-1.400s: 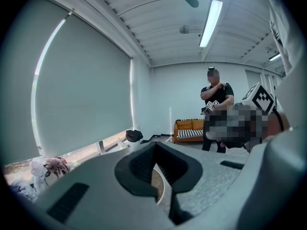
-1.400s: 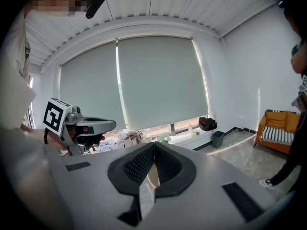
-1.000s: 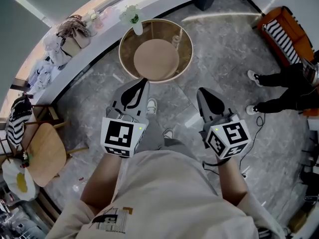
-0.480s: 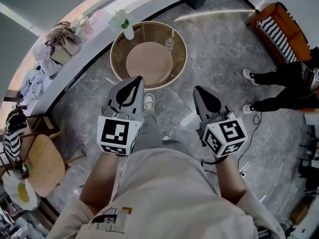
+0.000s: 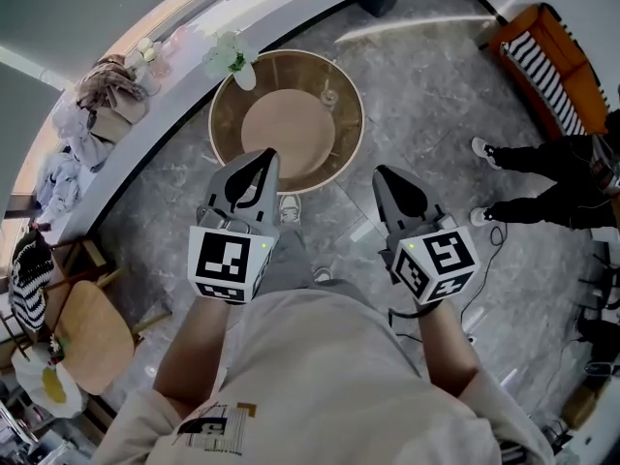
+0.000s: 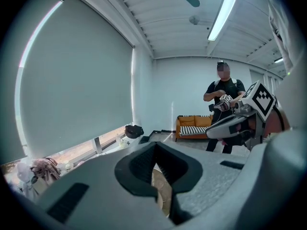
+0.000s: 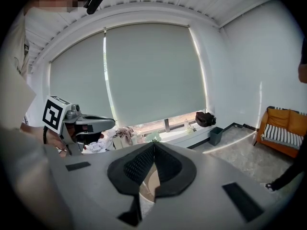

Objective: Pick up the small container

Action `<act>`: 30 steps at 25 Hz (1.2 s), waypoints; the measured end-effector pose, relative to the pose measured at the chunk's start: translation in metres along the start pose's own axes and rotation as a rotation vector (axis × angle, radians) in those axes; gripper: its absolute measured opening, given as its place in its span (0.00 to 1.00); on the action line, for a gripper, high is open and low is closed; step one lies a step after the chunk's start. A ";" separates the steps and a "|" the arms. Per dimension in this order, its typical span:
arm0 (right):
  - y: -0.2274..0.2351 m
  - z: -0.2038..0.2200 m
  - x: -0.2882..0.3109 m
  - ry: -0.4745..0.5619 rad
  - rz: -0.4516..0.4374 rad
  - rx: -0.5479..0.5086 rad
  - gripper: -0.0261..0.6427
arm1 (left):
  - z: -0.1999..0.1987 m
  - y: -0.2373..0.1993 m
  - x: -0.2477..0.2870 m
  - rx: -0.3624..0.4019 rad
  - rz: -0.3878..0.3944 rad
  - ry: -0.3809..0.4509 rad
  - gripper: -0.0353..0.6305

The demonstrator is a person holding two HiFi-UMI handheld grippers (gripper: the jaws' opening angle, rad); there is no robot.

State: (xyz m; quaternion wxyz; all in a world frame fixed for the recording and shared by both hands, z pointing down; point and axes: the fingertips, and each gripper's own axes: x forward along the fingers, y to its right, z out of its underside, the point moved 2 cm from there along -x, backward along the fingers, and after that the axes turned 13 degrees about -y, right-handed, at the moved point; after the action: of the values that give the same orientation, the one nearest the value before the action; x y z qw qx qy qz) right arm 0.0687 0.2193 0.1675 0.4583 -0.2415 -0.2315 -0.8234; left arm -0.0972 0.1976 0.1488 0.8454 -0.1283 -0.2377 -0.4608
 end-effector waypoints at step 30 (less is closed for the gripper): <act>0.071 -0.127 0.152 -0.046 0.073 0.040 0.05 | -0.072 -0.139 0.141 0.032 0.080 -0.047 0.06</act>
State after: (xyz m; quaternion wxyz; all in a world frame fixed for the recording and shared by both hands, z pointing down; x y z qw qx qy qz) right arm 0.0362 0.0111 0.1728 0.4872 -0.2597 -0.2494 -0.7956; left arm -0.1279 -0.0104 0.1604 0.8593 -0.1352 -0.2594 -0.4195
